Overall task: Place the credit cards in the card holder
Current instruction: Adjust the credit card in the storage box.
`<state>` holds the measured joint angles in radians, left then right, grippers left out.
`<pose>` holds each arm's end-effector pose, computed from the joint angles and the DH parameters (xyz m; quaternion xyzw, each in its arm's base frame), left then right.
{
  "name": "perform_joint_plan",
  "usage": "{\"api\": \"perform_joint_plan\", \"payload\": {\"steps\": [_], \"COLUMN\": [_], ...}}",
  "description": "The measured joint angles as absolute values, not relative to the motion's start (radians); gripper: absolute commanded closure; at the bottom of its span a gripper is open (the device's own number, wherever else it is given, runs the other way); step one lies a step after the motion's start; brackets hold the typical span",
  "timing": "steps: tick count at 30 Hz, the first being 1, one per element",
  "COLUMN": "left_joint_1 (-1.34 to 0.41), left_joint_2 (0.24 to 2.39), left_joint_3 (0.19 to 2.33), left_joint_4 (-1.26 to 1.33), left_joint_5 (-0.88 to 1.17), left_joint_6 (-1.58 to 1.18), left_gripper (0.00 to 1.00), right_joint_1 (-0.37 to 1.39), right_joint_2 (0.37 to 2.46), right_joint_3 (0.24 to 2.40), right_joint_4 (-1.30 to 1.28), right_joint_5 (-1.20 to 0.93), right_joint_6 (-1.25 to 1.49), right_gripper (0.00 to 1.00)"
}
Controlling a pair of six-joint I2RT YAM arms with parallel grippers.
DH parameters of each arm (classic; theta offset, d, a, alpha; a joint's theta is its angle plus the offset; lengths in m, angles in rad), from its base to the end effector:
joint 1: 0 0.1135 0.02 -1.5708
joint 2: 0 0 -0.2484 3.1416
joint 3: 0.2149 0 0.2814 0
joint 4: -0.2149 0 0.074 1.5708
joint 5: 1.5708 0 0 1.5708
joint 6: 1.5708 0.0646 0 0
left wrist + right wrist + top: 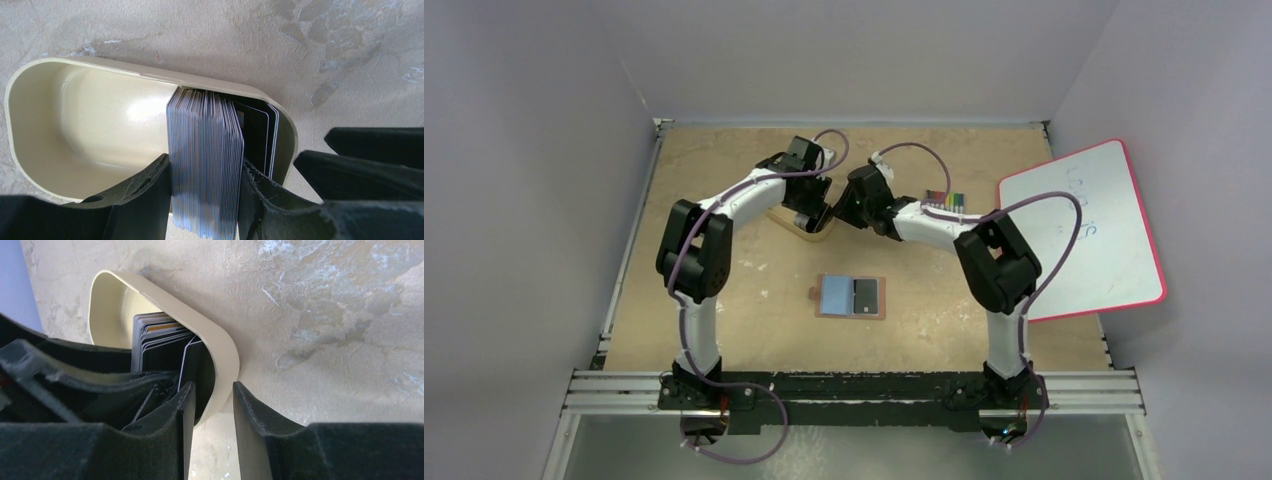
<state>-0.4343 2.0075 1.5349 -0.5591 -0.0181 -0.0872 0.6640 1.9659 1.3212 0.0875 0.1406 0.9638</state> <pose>0.4253 -0.1960 0.1479 0.1641 0.9498 -0.0602 0.2595 0.3903 0.2939 0.1526 0.1640 0.8573 0.3098 0.3771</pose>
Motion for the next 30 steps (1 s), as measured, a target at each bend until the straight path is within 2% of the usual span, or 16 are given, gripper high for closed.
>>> {"api": "perform_joint_plan", "payload": {"steps": [6,15,18,30], "left_joint_1": [-0.434,-0.432,-0.422,-0.385], "left_joint_2": [2.008,2.016,2.016,2.016], "left_joint_3": [1.536,1.575,1.597,1.614], "left_joint_4": [-0.562,-0.615,-0.621,-0.646], "left_joint_5": [-0.019,-0.043,-0.056,-0.155], "left_joint_6": [-0.086,-0.067,-0.062,-0.029], "left_gripper": [1.00,1.00,1.00,0.97], "right_joint_1": [0.660,0.657,0.657,0.659], "right_joint_2": [2.024,2.078,2.078,1.993], "right_joint_3": [1.358,1.402,1.406,1.305], "right_joint_4": [0.088,0.077,0.062,0.035], "right_joint_5": [0.139,0.140,0.145,0.174], "right_joint_6": [0.987,0.986,0.966,0.928], "right_gripper": [0.68,0.88,0.92,0.92]}}
